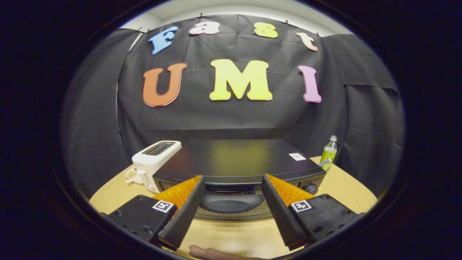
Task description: Open the toaster oven, put the food inside, and close the toaster oven door.
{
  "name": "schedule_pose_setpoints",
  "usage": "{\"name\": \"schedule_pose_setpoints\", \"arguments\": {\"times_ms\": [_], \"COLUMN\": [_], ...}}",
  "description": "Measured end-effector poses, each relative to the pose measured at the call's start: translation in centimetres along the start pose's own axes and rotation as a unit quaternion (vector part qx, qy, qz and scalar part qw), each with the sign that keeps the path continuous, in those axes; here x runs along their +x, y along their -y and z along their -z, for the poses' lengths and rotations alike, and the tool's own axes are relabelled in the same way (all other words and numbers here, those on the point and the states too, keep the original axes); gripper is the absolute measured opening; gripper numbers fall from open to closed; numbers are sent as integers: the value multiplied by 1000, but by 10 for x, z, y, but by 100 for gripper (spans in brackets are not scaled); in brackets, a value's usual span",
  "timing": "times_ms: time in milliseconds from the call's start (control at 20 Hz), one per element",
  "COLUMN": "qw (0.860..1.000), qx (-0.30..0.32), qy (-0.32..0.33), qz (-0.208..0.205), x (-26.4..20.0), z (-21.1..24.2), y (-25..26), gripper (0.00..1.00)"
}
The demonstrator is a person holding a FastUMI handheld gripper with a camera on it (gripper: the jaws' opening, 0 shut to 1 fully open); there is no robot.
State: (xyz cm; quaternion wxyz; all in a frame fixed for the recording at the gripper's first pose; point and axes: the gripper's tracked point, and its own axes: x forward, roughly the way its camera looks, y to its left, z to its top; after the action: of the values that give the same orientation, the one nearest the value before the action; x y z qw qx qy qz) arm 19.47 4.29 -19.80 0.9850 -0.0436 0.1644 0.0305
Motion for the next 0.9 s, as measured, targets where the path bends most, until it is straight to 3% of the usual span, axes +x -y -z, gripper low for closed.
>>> {"name": "schedule_pose_setpoints", "arguments": {"times_ms": [100, 600, 900], "qw": [1000, 999, 1000], "qx": [0, -6, -8], "qy": [-15, 33, 23], "qz": [1, 3, -13], "x": [5, 9, -20], "z": [8, 6, 23], "y": [0, -4, -2], "gripper": [100, 100, 100]}}
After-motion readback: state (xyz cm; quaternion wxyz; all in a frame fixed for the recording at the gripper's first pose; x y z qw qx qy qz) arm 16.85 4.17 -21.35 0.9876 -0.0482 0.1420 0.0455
